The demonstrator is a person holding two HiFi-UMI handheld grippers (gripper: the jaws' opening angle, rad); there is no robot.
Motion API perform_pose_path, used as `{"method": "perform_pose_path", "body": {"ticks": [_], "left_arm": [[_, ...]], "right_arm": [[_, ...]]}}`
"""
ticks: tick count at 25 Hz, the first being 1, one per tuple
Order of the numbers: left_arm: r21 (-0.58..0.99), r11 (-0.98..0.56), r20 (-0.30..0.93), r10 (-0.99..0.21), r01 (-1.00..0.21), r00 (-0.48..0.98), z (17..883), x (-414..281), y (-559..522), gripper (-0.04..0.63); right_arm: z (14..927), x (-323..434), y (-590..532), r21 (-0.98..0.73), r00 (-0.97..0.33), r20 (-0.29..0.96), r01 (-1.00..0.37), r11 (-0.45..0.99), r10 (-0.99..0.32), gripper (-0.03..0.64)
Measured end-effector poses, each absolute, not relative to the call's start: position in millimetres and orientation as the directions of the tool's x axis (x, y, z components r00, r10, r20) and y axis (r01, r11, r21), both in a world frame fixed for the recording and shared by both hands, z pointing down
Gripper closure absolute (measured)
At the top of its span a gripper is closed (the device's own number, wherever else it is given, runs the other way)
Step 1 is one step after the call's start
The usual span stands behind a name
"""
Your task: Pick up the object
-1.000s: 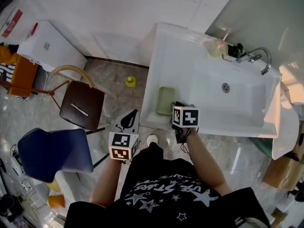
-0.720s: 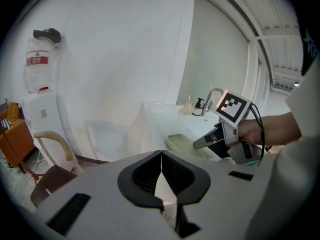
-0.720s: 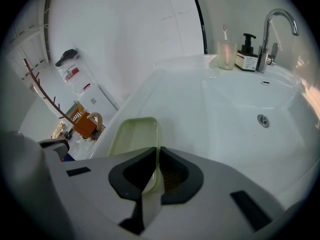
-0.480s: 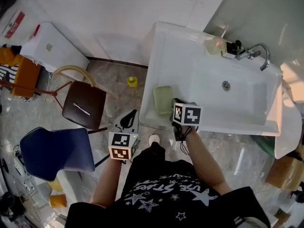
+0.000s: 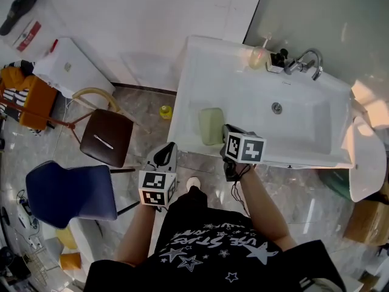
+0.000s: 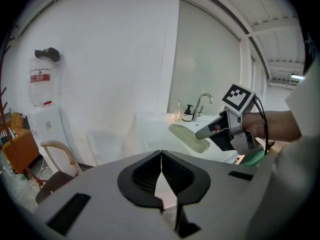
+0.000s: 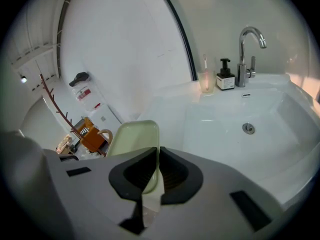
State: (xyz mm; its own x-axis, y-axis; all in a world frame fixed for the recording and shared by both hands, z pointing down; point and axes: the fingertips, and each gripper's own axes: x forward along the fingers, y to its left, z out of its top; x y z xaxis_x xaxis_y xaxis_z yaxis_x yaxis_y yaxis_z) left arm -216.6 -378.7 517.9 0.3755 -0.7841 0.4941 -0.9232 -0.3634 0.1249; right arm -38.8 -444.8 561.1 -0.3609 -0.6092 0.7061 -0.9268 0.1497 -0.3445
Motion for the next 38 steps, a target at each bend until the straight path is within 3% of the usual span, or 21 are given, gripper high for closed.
{"method": "perform_pose_path", "body": {"ticks": [22,38], "left_arm": [[0.110,-0.411,0.426,-0.803,-0.905,0.417,484.5,-81.2,-216.3,0.574],[0.086,-0.385,0.389,-0.836,-0.919,0.387,467.1,-37.0,-91.8,0.574]], "right_arm": [[504.3,122.5,-270.6,-0.359,-0.330,0.578,-0.924,0.131,-0.746,0.588],[487.6,184.7,-148.5,-0.344,-0.339,0.533,-0.924,0.167,-0.775,0.588]]}}
